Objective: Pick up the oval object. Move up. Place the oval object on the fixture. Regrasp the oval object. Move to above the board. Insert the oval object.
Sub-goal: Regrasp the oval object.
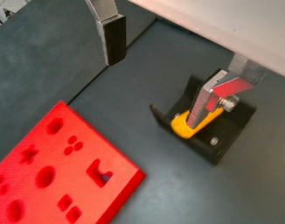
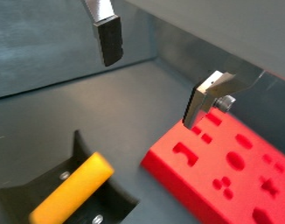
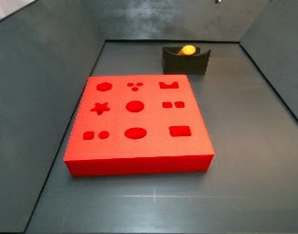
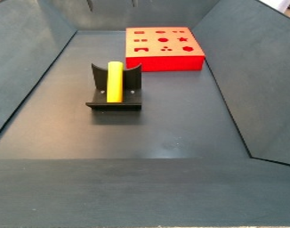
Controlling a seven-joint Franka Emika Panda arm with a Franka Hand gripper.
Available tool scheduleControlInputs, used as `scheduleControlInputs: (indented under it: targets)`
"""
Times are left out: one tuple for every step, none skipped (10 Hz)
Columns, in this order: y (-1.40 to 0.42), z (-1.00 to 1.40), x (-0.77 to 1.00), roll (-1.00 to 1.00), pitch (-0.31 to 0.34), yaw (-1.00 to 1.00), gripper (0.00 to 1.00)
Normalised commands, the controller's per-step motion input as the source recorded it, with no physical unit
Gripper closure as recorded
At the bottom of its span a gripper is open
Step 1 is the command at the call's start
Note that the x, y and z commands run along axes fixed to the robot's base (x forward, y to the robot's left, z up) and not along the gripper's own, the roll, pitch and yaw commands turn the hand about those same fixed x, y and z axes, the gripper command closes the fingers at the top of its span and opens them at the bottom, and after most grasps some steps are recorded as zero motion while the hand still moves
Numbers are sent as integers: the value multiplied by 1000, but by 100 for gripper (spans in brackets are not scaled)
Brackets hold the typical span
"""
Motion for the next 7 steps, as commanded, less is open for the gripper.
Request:
scheduleControlInputs:
  targets:
    - [-27,10,-48,1000,2,32,0]
    - [-26,9,-48,1000,-2,33,0]
    - [-24,10,-50,1000,-10,34,0]
    - [-17,6,-45,1000,-17,34,0]
    - [-20,-3,-33,1000,-26,35,0]
    - [-16,-3,-30,1000,-30,36,0]
    - [-19,1,-27,1000,-35,37,0]
